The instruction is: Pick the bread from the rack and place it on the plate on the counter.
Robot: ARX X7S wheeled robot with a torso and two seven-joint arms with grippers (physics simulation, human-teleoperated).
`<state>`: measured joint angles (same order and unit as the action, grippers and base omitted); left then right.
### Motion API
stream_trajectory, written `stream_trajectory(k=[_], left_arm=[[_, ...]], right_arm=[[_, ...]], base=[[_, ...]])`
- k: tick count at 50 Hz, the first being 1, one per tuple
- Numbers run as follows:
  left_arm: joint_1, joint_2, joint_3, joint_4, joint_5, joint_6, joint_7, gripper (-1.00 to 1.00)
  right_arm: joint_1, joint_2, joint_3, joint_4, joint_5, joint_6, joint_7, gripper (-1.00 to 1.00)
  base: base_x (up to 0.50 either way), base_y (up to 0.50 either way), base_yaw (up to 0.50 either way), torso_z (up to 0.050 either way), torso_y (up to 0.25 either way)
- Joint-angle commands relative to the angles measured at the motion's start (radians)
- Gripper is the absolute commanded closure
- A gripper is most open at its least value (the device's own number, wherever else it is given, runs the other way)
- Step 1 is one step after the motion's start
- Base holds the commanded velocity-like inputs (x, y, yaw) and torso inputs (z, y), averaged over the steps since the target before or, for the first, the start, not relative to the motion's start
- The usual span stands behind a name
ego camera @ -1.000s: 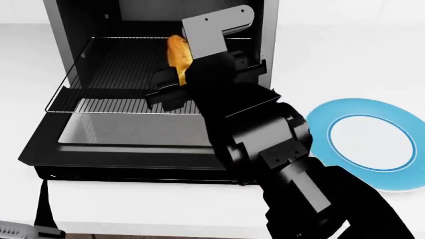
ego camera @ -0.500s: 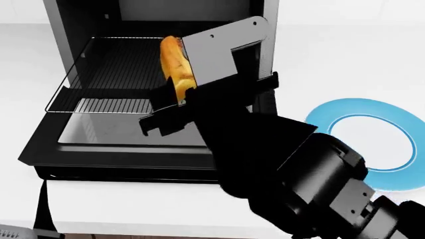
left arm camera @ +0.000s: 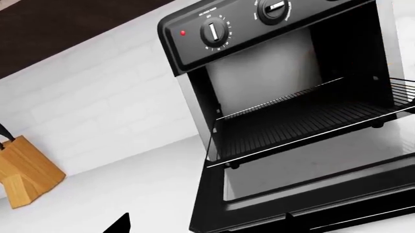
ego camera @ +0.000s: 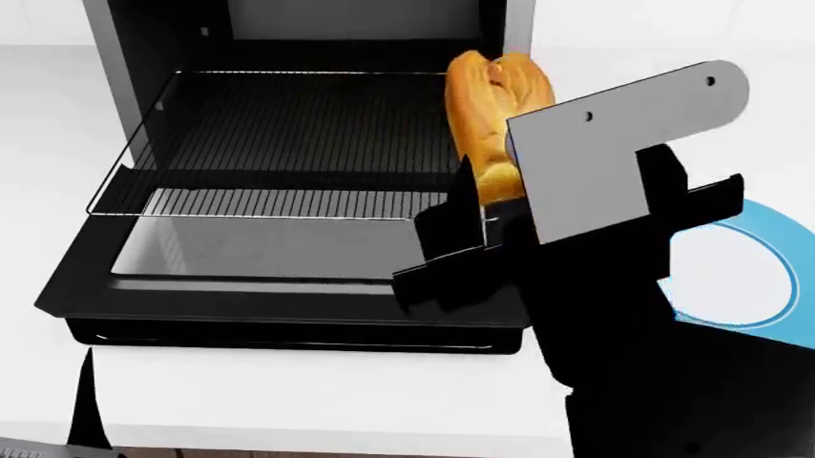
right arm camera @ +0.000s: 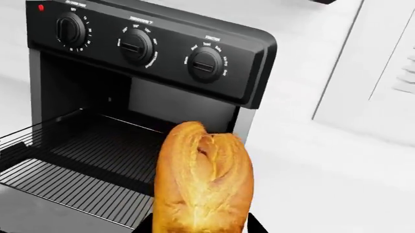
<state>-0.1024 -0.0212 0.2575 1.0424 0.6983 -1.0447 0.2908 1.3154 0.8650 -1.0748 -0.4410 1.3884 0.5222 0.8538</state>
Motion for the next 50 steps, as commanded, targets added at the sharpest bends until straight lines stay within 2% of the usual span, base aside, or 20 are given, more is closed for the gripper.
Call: stream_trajectory(k=[1, 11, 20, 33, 50], left_arm=[[0.004, 0.021, -0.024, 0.005, 0.000, 0.023, 0.028, -1.00], [-0.011, 0.021, -0.009, 0.005, 0.016, 0.008, 0.036, -1.00], [-0.006, 0.021, -0.013, 0.005, 0.020, 0.013, 0.035, -1.00], [-0.006, 0.021, -0.003, 0.005, 0.017, 0.011, 0.030, -1.00], [-0.032, 0.021, 0.022, 0.005, 0.051, -0.017, 0.048, -1.00]], right_arm=[[0.006, 0.159, 0.079, -0.066, 0.003, 0.031, 0.030, 1.00], [0.039, 0.237, 0.111, -0.043, 0.087, 0.065, 0.067, 1.00], [0.054, 0.202, 0.093, 0.113, 0.065, 0.103, 0.024, 1.00], [0.032, 0.233, 0.086, 0.194, 0.075, 0.112, 0.002, 1.00], [0.011, 0.162, 0.045, 0.350, 0.029, 0.127, -0.065, 1.00]], base=[[0.00, 0.00, 0.00, 0.000, 0.000], [0.00, 0.00, 0.00, 0.000, 0.000], [0.00, 0.00, 0.00, 0.000, 0.000], [0.00, 0.00, 0.00, 0.000, 0.000], [0.00, 0.00, 0.00, 0.000, 0.000]])
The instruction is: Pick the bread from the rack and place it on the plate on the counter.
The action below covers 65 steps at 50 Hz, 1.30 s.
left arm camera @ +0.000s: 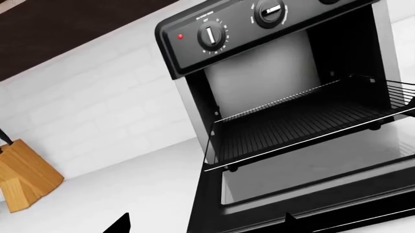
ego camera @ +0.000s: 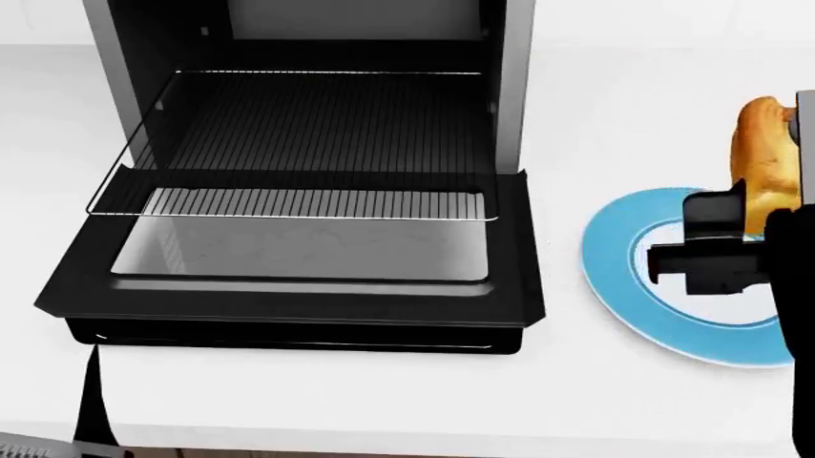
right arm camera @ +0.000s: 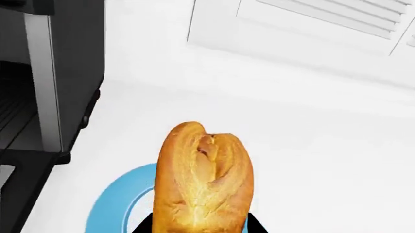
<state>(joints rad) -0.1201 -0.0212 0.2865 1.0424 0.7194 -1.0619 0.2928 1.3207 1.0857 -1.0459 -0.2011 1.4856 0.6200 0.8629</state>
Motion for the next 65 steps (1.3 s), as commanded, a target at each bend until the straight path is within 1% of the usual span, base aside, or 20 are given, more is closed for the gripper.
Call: stream_trajectory(k=[1, 8, 11, 18, 27, 39, 46, 65], left_arm=[[-0.019, 0.021, -0.002, 0.005, 0.036, -0.005, 0.048, -1.00], [-0.027, 0.021, 0.007, 0.005, 0.048, -0.016, 0.055, -1.00], [-0.018, 0.021, 0.006, 0.005, 0.045, -0.013, 0.053, -1.00], [-0.015, 0.021, 0.000, 0.005, 0.045, -0.011, 0.057, -1.00], [-0.018, 0.021, 0.012, 0.005, 0.059, -0.018, 0.066, -1.00], [-0.045, 0.021, 0.050, 0.005, 0.101, -0.051, 0.083, -1.00], [-0.044, 0.021, 0.056, 0.005, 0.107, -0.053, 0.085, -1.00], [-0.046, 0.021, 0.087, 0.005, 0.151, -0.071, 0.097, -1.00]], right_arm=[[0.002, -0.068, 0.013, 0.126, -0.071, 0.027, -0.084, 1.00], [0.000, -0.094, 0.000, 0.156, -0.084, 0.035, -0.100, 1.00], [0.009, -0.140, -0.023, 0.207, -0.109, 0.056, -0.120, 1.00], [0.021, -0.186, -0.038, 0.247, -0.115, 0.078, -0.135, 1.00], [0.027, -0.212, -0.053, 0.291, -0.132, 0.091, -0.158, 1.00], [0.060, -0.296, -0.092, 0.462, -0.204, 0.097, -0.254, 1.00], [0.069, -0.324, -0.099, 0.536, -0.223, 0.090, -0.301, 1.00], [0.051, -0.384, -0.102, 0.710, -0.243, 0.054, -0.367, 1.00]], base=[[0.00, 0.00, 0.00, 0.000, 0.000], [0.00, 0.00, 0.00, 0.000, 0.000], [0.00, 0.00, 0.00, 0.000, 0.000], [0.00, 0.00, 0.00, 0.000, 0.000], [0.00, 0.00, 0.00, 0.000, 0.002], [0.00, 0.00, 0.00, 0.000, 0.000], [0.00, 0.00, 0.00, 0.000, 0.000], [0.00, 0.00, 0.00, 0.000, 0.000]])
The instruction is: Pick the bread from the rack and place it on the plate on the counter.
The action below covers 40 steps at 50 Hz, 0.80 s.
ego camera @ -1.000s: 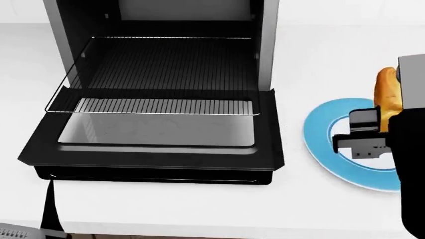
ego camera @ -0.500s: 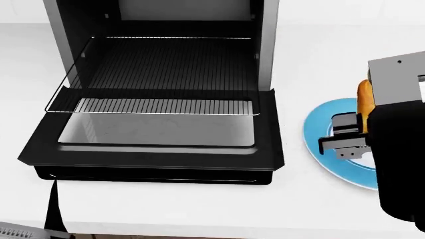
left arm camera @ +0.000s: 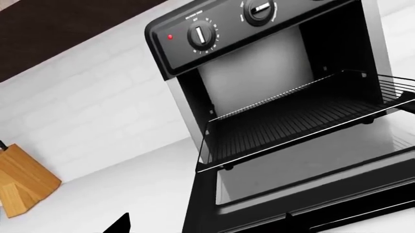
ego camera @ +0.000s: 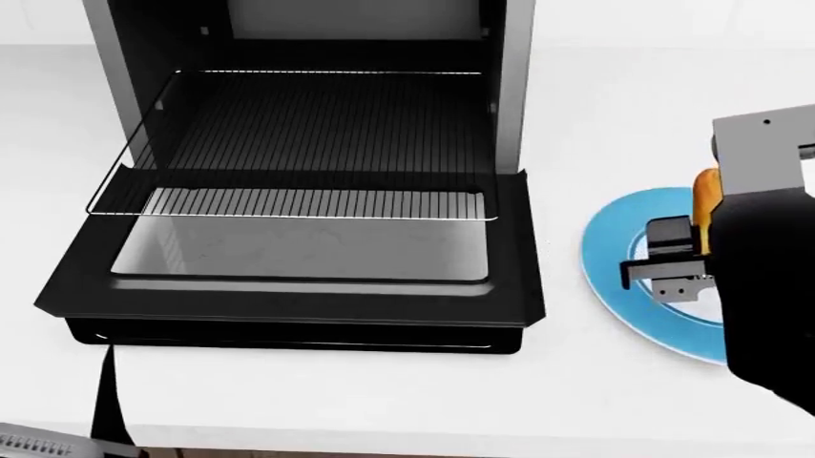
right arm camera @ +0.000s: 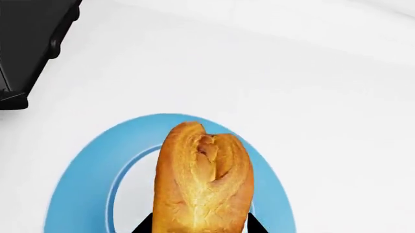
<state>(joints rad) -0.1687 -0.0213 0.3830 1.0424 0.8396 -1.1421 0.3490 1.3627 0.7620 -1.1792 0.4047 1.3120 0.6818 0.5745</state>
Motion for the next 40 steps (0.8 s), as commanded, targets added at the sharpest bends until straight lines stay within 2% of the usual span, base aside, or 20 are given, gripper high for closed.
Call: stream_trajectory(k=[1, 11, 12, 22, 40], left_arm=[[0.002, 0.021, -0.007, 0.005, 0.032, 0.008, 0.039, -1.00], [-0.016, 0.021, 0.023, 0.005, 0.061, -0.014, 0.048, -1.00], [-0.017, 0.021, 0.024, 0.005, 0.060, -0.014, 0.048, -1.00], [-0.005, 0.021, 0.016, 0.005, 0.041, 0.001, 0.038, -1.00], [0.046, 0.021, -0.032, 0.005, -0.024, 0.047, 0.001, -1.00]], right_arm=[[0.013, -0.066, 0.031, 0.119, -0.073, -0.009, -0.086, 1.00], [0.035, -0.087, 0.023, 0.146, -0.084, -0.003, -0.122, 1.00], [0.034, -0.087, 0.022, 0.144, -0.085, -0.002, -0.121, -1.00], [-0.004, -0.029, 0.037, 0.055, -0.073, -0.021, -0.063, -1.00], [-0.061, 0.224, 0.141, -0.529, 0.048, -0.072, 0.196, -1.00]], base=[[0.00, 0.00, 0.00, 0.000, 0.000], [0.00, 0.00, 0.00, 0.000, 0.000], [0.00, 0.00, 0.00, 0.000, 0.000], [0.00, 0.00, 0.00, 0.000, 0.000], [0.00, 0.00, 0.00, 0.000, 0.000]])
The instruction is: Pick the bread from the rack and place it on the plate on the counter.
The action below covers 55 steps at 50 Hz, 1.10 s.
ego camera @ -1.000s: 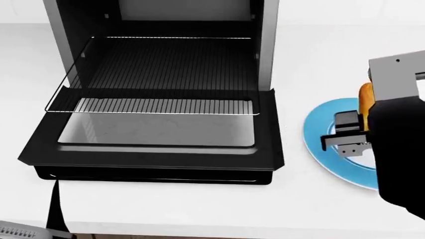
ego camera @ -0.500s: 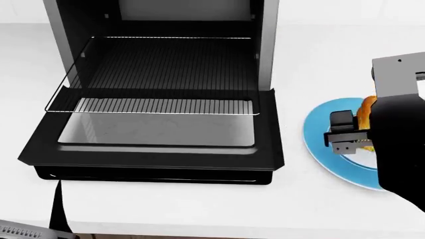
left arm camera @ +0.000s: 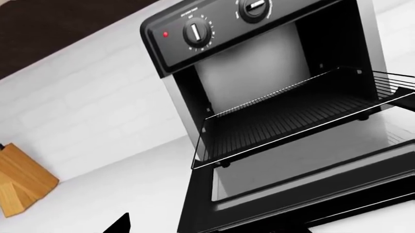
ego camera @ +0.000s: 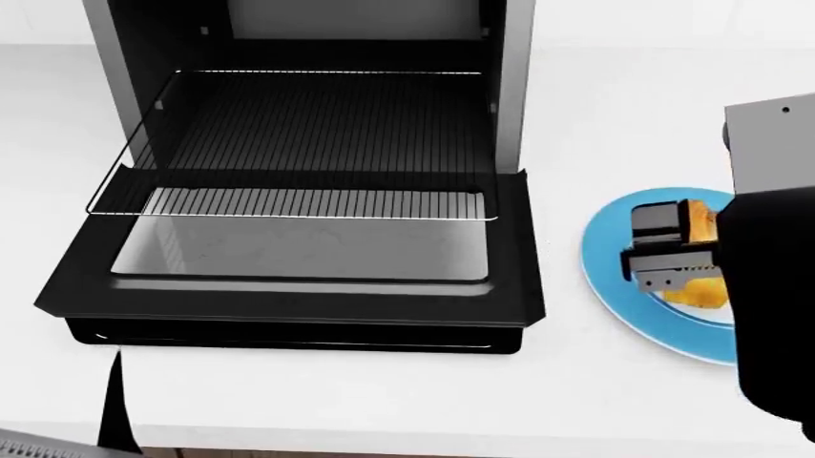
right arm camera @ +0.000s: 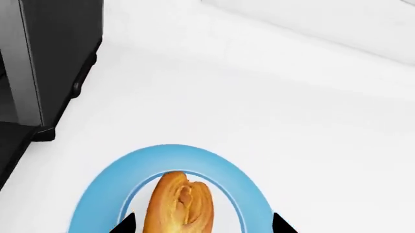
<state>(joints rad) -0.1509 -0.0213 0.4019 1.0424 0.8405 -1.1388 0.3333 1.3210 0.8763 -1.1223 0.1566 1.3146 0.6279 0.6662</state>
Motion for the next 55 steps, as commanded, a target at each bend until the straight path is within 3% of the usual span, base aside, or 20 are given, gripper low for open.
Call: stream_trajectory(k=[1, 19, 34, 47, 55], left_arm=[[0.028, 0.021, -0.052, 0.005, -0.028, 0.043, 0.015, -1.00], [-0.005, 0.021, -0.037, 0.005, 0.001, 0.027, 0.034, -1.00], [-0.001, 0.021, -0.038, 0.005, -0.004, 0.036, 0.029, -1.00], [0.004, 0.021, -0.039, 0.005, -0.020, 0.044, 0.017, -1.00], [-0.011, 0.021, -0.030, 0.005, -0.008, 0.032, 0.026, -1.00]], right_arm=[[-0.022, 0.126, 0.092, -0.311, 0.057, -0.023, 0.117, -1.00], [-0.072, 0.351, 0.154, -0.726, 0.139, -0.100, 0.257, -1.00], [-0.103, 0.466, 0.173, -0.936, 0.183, -0.152, 0.335, -1.00], [-0.134, 0.629, 0.193, -1.138, 0.200, -0.276, 0.404, -1.00], [-0.183, 0.693, 0.154, -1.204, 0.121, -0.356, 0.390, -1.00]], base=[[0.00, 0.00, 0.00, 0.000, 0.000], [0.00, 0.00, 0.00, 0.000, 0.000], [0.00, 0.00, 0.00, 0.000, 0.000], [0.00, 0.00, 0.00, 0.000, 0.000], [0.00, 0.00, 0.00, 0.000, 0.000]])
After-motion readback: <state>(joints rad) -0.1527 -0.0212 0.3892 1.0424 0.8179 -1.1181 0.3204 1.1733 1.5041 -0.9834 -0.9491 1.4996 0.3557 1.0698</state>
